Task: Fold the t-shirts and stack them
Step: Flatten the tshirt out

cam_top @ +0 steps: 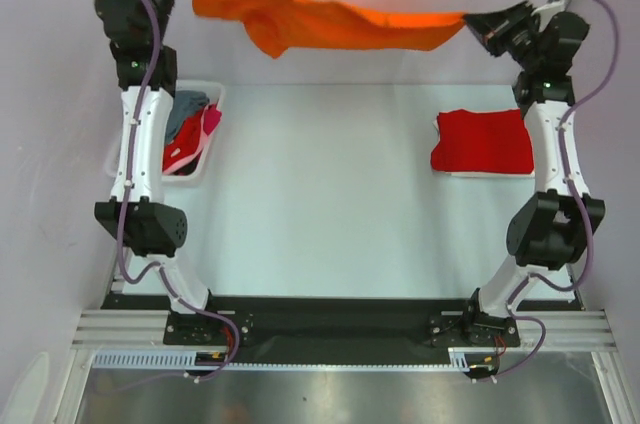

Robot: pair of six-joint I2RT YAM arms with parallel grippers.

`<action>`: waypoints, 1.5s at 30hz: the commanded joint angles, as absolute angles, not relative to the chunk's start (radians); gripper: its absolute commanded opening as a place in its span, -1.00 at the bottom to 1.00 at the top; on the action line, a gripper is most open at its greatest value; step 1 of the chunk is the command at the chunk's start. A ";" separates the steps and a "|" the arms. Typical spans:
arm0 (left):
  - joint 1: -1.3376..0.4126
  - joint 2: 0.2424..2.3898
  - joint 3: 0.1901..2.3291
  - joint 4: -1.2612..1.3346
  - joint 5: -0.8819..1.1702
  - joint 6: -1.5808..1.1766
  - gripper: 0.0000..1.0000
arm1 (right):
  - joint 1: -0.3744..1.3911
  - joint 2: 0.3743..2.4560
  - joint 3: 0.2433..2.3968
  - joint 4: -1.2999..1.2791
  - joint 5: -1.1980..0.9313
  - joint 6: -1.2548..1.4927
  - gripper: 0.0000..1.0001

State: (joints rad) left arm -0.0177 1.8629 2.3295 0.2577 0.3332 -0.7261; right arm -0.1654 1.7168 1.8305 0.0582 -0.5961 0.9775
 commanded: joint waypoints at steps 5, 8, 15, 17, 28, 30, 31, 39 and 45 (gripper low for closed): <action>-0.012 1.654 1.607 0.475 0.373 -0.710 -0.99 | -0.121 1.812 1.583 0.186 -0.709 0.996 -1.00; -0.014 1.553 1.341 0.550 0.328 -0.692 -0.99 | -0.114 1.802 1.452 0.173 -0.683 0.944 -1.00; -0.015 1.459 0.935 0.742 0.388 -0.850 -0.99 | -0.106 1.766 1.203 0.162 -0.631 0.865 -1.00; -0.014 1.433 0.832 0.770 0.393 -0.865 -0.99 | -0.104 1.730 1.126 0.167 -0.620 0.850 -1.00; -0.014 0.881 0.508 0.311 0.253 -0.776 -0.99 | -0.091 1.416 0.861 0.006 -0.488 0.694 -1.00; -0.015 0.784 0.471 0.224 0.203 -0.766 -0.99 | -0.080 1.373 0.830 -0.073 -0.473 0.660 -1.00; -0.015 0.743 0.460 0.165 0.172 -0.758 -0.99 | -0.075 1.361 0.816 -0.083 -0.471 0.652 -1.00; -0.014 0.465 0.443 -0.190 0.138 -0.709 -0.99 | -0.014 1.188 0.654 -0.190 -0.422 0.611 -1.00; -0.015 0.431 0.476 -0.354 0.156 -0.650 -0.99 | -0.003 1.002 0.557 -0.251 -0.370 0.585 -1.00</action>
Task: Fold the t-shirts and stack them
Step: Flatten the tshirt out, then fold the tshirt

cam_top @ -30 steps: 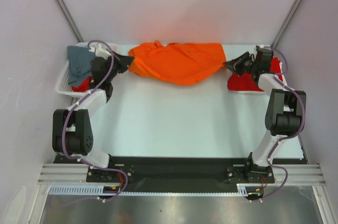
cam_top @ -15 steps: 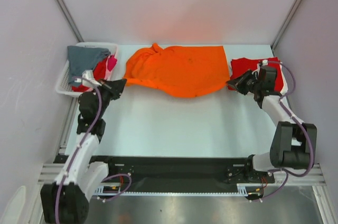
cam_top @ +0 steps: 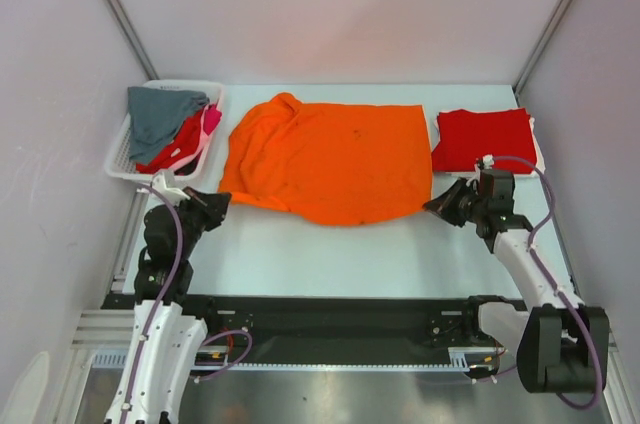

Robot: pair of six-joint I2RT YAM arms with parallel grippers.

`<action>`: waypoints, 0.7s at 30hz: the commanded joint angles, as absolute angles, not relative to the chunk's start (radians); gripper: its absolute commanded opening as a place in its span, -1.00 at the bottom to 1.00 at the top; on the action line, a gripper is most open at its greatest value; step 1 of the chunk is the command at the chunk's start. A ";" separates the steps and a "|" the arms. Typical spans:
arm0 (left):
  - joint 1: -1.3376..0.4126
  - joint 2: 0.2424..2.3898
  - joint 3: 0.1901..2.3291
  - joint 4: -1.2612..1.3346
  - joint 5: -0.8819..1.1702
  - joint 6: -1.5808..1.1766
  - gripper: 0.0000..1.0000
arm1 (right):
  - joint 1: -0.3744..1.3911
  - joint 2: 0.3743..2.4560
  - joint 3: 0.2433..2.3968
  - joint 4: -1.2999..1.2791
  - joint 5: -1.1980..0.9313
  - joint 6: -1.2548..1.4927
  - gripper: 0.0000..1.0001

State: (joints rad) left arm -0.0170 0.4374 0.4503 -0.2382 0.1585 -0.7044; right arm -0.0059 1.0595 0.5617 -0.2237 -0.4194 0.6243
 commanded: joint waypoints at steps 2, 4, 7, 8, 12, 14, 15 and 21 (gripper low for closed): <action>-0.014 0.452 0.468 -0.344 0.164 -0.650 -0.98 | -0.003 1.003 0.569 -0.262 -0.365 0.578 -1.00; -0.014 0.497 0.451 -0.299 0.182 -0.647 -0.98 | -0.003 1.017 0.578 -0.259 -0.359 0.577 -1.00; -0.014 0.551 0.436 -0.224 0.210 -0.646 -0.95 | 0.025 1.063 0.603 -0.247 -0.328 0.569 -1.00; -0.015 0.583 0.433 -0.209 0.212 -0.646 -0.94 | 0.025 1.077 0.609 -0.242 -0.322 0.566 -1.00; -0.014 0.644 0.439 -0.155 0.180 -0.644 -0.94 | 0.023 1.175 0.652 -0.233 -0.293 0.546 -1.00; -0.015 0.656 0.449 -0.129 0.157 -0.635 -0.95 | 0.021 1.207 0.682 -0.222 -0.290 0.545 -1.00; -0.014 0.666 0.457 -0.124 0.146 -0.629 -0.94 | 0.018 1.221 0.692 -0.219 -0.282 0.543 -1.00; -0.014 0.669 0.453 0.055 0.115 -0.637 -0.88 | 0.008 1.342 0.791 -0.213 -0.273 0.551 -1.00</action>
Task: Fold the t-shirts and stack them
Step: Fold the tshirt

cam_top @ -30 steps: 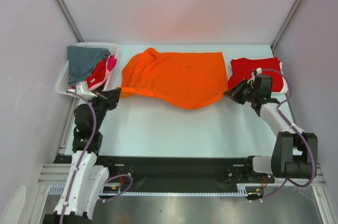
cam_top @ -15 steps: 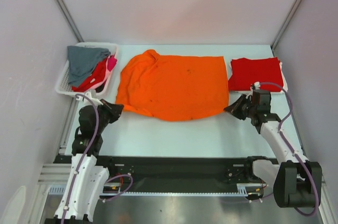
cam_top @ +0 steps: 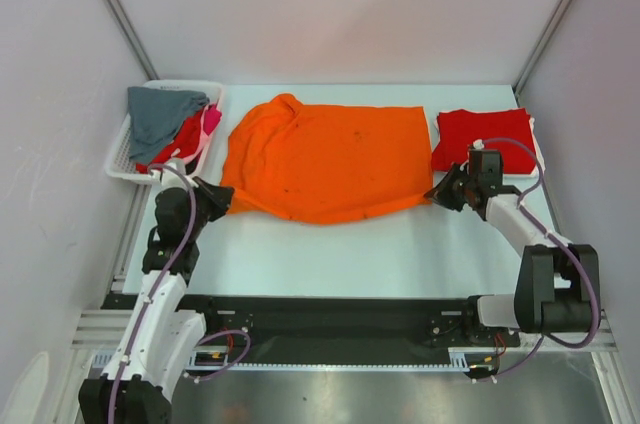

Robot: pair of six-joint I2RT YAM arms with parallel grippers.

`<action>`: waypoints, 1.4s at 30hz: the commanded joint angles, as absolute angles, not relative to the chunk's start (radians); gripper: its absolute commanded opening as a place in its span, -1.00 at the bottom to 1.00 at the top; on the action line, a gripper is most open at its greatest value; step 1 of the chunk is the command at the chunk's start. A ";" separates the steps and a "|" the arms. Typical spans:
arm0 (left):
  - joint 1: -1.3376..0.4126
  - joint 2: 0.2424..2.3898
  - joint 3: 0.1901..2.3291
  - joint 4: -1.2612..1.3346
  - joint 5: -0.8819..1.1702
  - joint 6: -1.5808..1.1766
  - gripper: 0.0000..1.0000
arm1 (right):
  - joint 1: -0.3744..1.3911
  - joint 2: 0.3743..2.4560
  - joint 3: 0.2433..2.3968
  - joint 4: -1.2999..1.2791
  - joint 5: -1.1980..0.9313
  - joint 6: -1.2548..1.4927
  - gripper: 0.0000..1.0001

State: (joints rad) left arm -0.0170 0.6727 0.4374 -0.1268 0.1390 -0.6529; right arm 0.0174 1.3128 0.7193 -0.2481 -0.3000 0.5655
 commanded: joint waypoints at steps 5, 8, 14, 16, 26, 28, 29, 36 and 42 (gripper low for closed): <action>-0.015 0.738 0.433 0.201 0.117 -0.670 -0.79 | -0.021 1.425 0.853 -0.184 -0.276 0.578 -1.00; -0.014 0.840 0.463 0.270 0.118 -0.672 -0.81 | -0.025 1.482 0.891 -0.173 -0.278 0.589 -1.00; -0.014 1.063 0.552 0.391 0.144 -0.687 -0.90 | -0.025 1.554 0.959 -0.150 -0.279 0.614 -1.00; -0.014 1.109 0.595 0.422 0.156 -0.681 -0.96 | -0.025 1.583 0.976 -0.150 -0.278 0.615 -1.00; -0.015 1.201 0.752 0.331 0.167 -0.647 -0.99 | -0.003 1.631 1.011 -0.175 -0.281 0.598 -1.00; -0.015 1.169 0.742 0.301 0.158 -0.661 -0.99 | -0.003 1.614 0.983 -0.178 -0.278 0.598 -1.00; -0.014 1.157 0.738 0.289 0.155 -0.666 -0.99 | -0.003 1.592 0.973 -0.175 -0.284 0.601 -1.00; -0.014 1.010 0.669 0.183 0.138 -0.680 -0.99 | -0.003 1.464 0.867 -0.224 -0.281 0.589 -1.00; -0.014 0.849 0.585 0.080 0.117 -0.652 -0.99 | 0.052 1.362 0.752 -0.285 -0.281 0.612 -1.00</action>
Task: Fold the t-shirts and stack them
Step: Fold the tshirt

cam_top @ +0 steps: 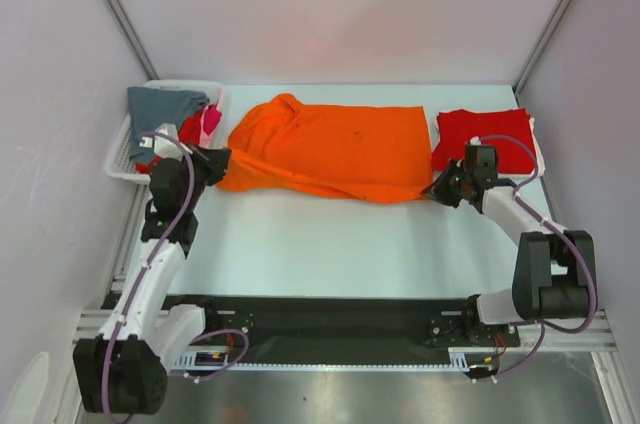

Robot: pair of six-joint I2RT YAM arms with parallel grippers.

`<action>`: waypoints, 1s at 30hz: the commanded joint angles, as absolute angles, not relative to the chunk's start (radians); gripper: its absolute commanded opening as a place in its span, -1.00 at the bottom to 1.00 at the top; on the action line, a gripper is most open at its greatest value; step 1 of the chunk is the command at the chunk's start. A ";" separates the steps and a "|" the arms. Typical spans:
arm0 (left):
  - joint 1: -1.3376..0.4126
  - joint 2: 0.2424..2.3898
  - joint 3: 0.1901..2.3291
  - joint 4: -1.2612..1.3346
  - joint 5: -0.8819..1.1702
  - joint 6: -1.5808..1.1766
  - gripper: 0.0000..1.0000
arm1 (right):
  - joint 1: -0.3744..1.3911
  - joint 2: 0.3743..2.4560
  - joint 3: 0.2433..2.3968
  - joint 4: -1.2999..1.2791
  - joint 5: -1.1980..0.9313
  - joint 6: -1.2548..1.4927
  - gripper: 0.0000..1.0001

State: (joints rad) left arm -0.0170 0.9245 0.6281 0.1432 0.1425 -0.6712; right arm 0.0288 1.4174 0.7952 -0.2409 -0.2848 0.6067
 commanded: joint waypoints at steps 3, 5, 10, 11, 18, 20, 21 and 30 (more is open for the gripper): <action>-0.014 0.801 0.531 0.049 0.109 -0.646 -0.99 | 0.080 1.292 0.692 -0.313 -0.249 0.646 -1.00; -0.014 0.766 0.509 0.037 0.107 -0.643 -0.99 | 0.104 1.238 0.664 -0.362 -0.197 0.692 -1.00; -0.014 0.726 0.471 0.020 0.103 -0.637 -0.99 | 0.143 1.134 0.643 -0.472 -0.091 0.778 -1.00; -0.014 0.726 0.471 0.017 0.100 -0.635 -0.99 | 0.144 1.108 0.640 -0.477 -0.080 0.801 -1.00; -0.014 0.781 0.505 0.040 0.081 -0.632 -0.99 | 0.144 1.139 0.678 -0.468 -0.038 0.828 -1.00; -0.014 0.805 0.511 0.064 0.090 -0.635 -0.98 | 0.138 1.172 0.712 -0.465 -0.037 0.818 -1.00; -0.015 0.830 0.517 0.074 0.097 -0.640 -0.99 | 0.135 1.204 0.725 -0.460 -0.044 0.809 -1.00; -0.014 0.928 0.597 0.115 0.078 -0.640 -0.99 | 0.046 1.376 0.877 -0.431 -0.169 0.736 -1.00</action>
State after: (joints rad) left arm -0.0170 0.9180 0.5194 0.0433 0.0982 -0.6533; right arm 0.0692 1.3468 0.8051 -0.4469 -0.1314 0.7635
